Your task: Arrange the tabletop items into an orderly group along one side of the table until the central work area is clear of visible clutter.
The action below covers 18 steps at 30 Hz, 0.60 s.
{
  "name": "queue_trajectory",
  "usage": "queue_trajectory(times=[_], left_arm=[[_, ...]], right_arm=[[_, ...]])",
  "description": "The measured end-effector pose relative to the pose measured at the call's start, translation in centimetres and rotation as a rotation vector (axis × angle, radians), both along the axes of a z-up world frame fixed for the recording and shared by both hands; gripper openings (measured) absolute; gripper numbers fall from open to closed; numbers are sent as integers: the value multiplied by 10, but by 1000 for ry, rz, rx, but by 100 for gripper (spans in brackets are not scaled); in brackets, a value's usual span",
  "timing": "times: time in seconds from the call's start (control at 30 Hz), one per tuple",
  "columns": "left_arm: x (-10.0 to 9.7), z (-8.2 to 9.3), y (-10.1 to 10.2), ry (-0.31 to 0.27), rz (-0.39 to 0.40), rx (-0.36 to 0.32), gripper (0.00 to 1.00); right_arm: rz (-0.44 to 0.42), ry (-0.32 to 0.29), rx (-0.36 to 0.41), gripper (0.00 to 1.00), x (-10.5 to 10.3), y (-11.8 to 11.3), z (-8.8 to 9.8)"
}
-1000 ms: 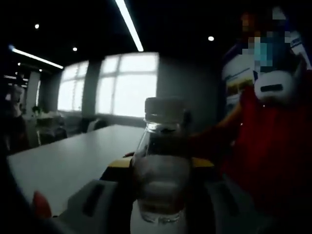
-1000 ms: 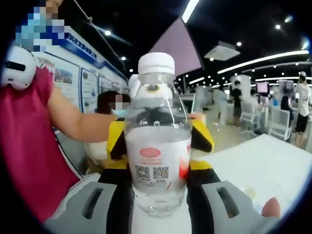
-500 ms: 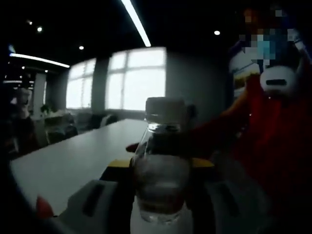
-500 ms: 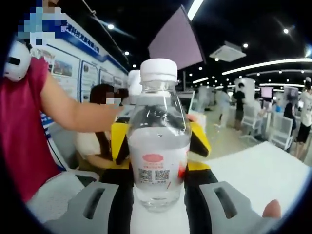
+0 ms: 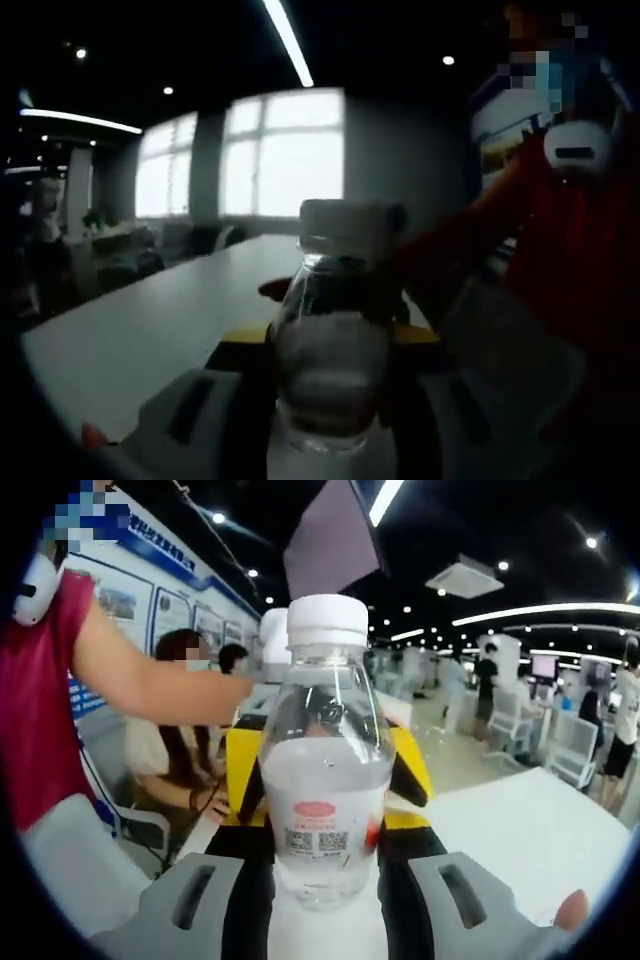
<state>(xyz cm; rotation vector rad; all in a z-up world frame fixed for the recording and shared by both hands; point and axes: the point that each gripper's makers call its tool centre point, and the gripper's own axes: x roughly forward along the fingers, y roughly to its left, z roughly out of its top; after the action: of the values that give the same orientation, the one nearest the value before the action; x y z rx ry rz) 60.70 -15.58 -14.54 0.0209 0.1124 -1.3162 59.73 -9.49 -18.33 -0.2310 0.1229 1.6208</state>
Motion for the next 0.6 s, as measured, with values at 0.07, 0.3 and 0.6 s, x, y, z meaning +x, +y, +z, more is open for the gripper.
queue_trajectory(times=[0.07,0.3,0.6], left_arm=[[9,-12,3,10,-2,4,40],[33,-52,9,45,-12,43,40],[51,-88,14,82,-20,93,40]], right_arm=[[-10,2,-20,39,9,3,-13],[-38,0,-89,39,35,9,-55],[-64,-34,-222,40,55,8,-92]])
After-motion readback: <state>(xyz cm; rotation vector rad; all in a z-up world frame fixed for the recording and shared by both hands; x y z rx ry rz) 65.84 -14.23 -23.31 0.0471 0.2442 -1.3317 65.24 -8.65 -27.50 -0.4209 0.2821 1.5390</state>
